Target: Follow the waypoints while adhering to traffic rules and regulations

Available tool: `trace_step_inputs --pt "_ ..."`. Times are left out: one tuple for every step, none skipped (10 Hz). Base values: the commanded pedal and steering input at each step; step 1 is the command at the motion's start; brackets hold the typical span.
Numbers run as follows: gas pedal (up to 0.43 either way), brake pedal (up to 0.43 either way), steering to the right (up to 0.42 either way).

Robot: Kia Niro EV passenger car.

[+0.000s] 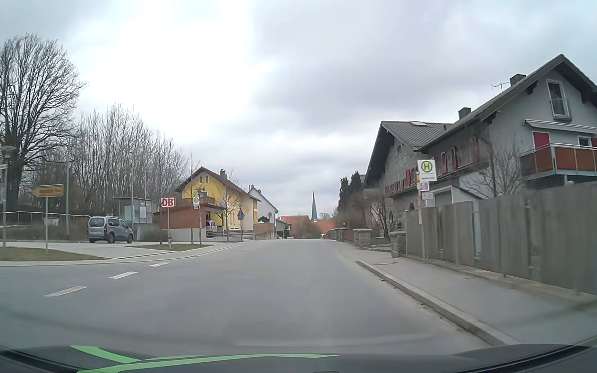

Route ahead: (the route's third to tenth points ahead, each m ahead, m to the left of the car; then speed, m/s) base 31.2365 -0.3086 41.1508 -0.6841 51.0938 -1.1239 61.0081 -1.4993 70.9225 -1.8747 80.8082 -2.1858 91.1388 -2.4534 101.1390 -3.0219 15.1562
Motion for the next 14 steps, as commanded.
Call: trace_step_inputs --pt "0.138 0.000 0.004" --pt "0.138 0.000 0.004" --pt "0.138 0.000 0.004" --pt "0.138 0.000 0.004" --pt "0.138 0.000 0.004" --pt "0.138 0.000 0.004" --pt "0.138 0.000 0.004" --pt "0.138 0.000 0.004" --pt "0.138 0.000 0.004" --pt "0.138 0.000 0.004" --pt "0.138 0.000 0.004" --pt "0.138 0.000 0.004" --pt "0.138 0.000 0.004" --pt "0.138 0.000 0.004"
